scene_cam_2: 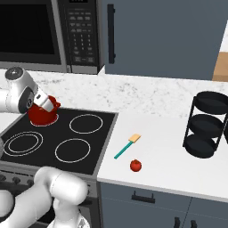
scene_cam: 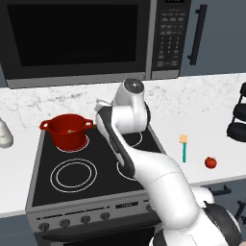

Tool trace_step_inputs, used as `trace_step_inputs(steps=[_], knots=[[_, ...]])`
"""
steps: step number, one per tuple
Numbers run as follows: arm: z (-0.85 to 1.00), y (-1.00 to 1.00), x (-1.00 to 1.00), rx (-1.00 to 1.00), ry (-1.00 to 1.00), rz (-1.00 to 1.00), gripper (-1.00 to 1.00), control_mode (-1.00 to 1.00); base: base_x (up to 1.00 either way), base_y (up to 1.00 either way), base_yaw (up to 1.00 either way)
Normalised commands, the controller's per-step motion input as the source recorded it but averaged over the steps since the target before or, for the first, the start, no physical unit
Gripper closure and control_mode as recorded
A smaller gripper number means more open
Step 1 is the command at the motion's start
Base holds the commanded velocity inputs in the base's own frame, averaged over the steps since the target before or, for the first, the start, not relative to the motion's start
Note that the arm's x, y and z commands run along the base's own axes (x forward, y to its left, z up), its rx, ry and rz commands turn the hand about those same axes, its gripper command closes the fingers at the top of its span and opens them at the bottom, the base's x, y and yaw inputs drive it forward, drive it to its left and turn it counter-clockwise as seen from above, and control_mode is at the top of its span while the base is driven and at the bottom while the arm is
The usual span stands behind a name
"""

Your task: Put the tomato and onion in the pot. Retrieve the spatula and lightly stir the vegetables in the pot.

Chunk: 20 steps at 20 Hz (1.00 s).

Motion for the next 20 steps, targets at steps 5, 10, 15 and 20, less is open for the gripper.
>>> trace_step_inputs(steps=[5, 10, 15, 20], knots=[[-0.29, -1.0, -0.58, -0.06, 0.2, -0.1, -1.0, -1.0, 0.0, 0.0, 0.0], [-0.31, -1.0, -0.49, -0.09, 0.14, -0.03, -1.0, -1.0, 0.0, 0.0, 0.0], [-0.34, -1.0, -0.49, -0.09, 0.12, -0.01, -1.0, -1.0, 0.0, 0.0, 0.0], [-0.35, -1.0, -0.29, -0.04, 0.08, 0.0, -1.0, -1.0, 0.0, 0.0, 0.0]])
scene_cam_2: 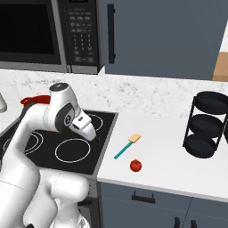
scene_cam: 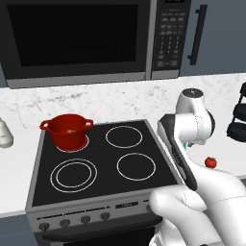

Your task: Put the tomato and onion in the pot. Retrieve the spatula and lightly stir the vegetables in the pot.

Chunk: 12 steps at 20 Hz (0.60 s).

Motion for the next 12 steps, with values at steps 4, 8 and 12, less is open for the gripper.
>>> trace_step_inputs(steps=[4, 8, 12], knots=[[-0.36, -1.0, -0.05, -0.01, 0.07, 0.0, -1.0, -1.0, 0.0, 0.0, 0.0], [-0.35, -1.0, 0.0, -0.01, 0.07, 0.0, -1.0, -1.0, 0.0, 0.0, 0.0], [-0.41, -0.97, 0.0, 0.0, 0.04, 0.0, -1.0, -1.0, 0.0, 0.0, 0.0]])
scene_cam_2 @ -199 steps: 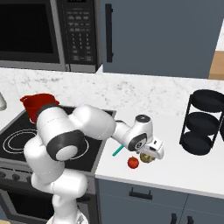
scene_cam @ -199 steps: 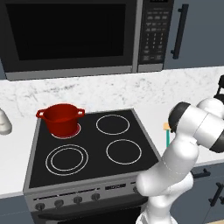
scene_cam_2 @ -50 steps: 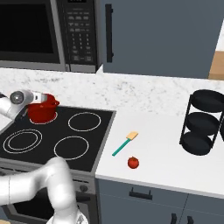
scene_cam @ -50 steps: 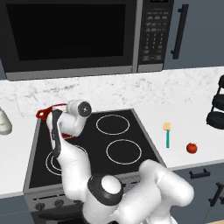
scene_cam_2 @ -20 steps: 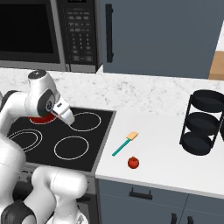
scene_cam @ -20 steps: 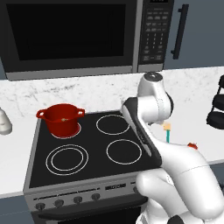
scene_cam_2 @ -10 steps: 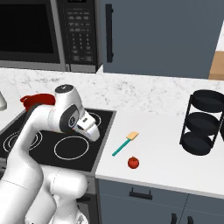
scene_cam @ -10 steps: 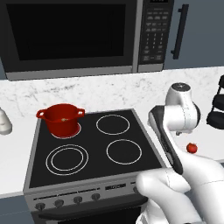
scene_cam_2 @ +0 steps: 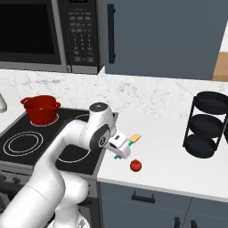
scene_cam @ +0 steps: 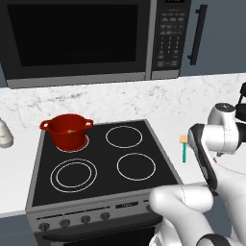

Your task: Put the tomato and onion in the pot. Retrieve the spatula and lightly stir the vegetables in the pot.

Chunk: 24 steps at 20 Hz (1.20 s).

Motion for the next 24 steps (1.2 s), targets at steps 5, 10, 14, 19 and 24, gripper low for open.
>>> trace_step_inputs(steps=[5, 10, 14, 19, 24], knots=[[-0.46, -0.67, 0.03, 0.0, 0.03, 0.0, -1.0, -1.0, 0.0, 0.0, 0.0], [-0.51, -0.3, 0.23, 0.0, 0.05, 0.0, -1.0, -1.0, 0.0, 0.0, 0.0], [-0.46, -0.15, 0.4, 0.0, 0.03, 0.0, -1.0, -1.0, 0.0, 0.0, 0.0], [-0.33, -0.16, 0.35, 0.0, 0.0, 0.0, -1.0, -1.0, 0.0, 0.0, 0.0], [-0.18, -0.15, 0.3, 0.0, 0.0, 0.0, -1.0, -1.0, 0.0, 0.0, 0.0]])
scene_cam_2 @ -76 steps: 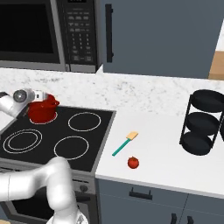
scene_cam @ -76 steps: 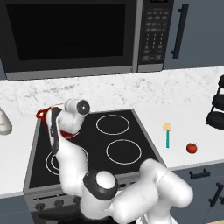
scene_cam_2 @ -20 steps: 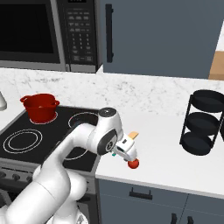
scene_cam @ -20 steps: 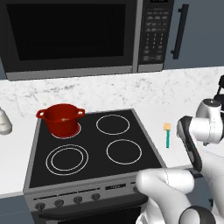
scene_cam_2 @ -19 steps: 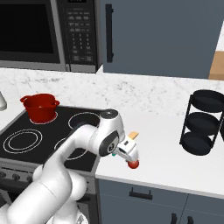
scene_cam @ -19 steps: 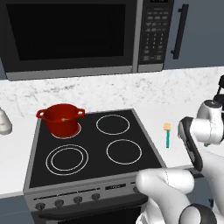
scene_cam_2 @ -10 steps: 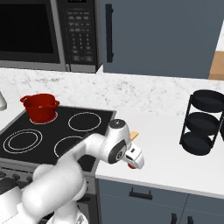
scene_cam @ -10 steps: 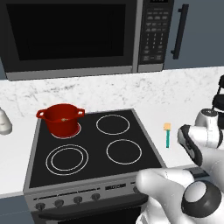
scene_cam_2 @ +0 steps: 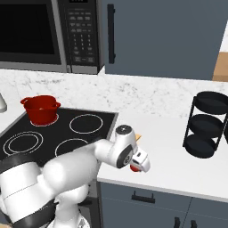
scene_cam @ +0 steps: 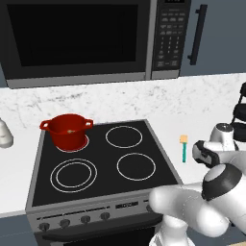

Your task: Put the tomato and onion in the pot. Retrieve the spatula and lightly stir the vegetables in the pot.

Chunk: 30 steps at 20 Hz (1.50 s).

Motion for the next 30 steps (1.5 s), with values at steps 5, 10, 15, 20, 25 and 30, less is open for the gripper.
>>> trace_step_inputs(steps=[5, 10, 15, 20, 25, 30], knots=[[-0.14, -0.08, 0.24, 0.0, 0.0, 0.0, -1.0, -1.0, 0.0, 0.0, 0.0], [-0.19, -0.06, 0.0, 0.0, 0.0, 0.0, -1.0, -1.0, 0.0, 0.0, 0.0], [-0.16, 0.0, 0.0, 0.0, 0.0, 0.0, 1.0, -1.0, 0.0, 0.0, 0.0], [0.04, 0.0, -0.38, 0.0, -0.01, 0.0, 1.0, -1.0, 0.0, 0.0, 0.0], [0.84, 0.62, -0.62, 0.0, -0.23, 0.0, 1.0, -1.0, 0.0, 0.0, 0.0], [0.94, 1.0, -0.38, -0.02, -0.23, 0.03, 1.0, -1.0, 0.0, 0.0, 0.0]])
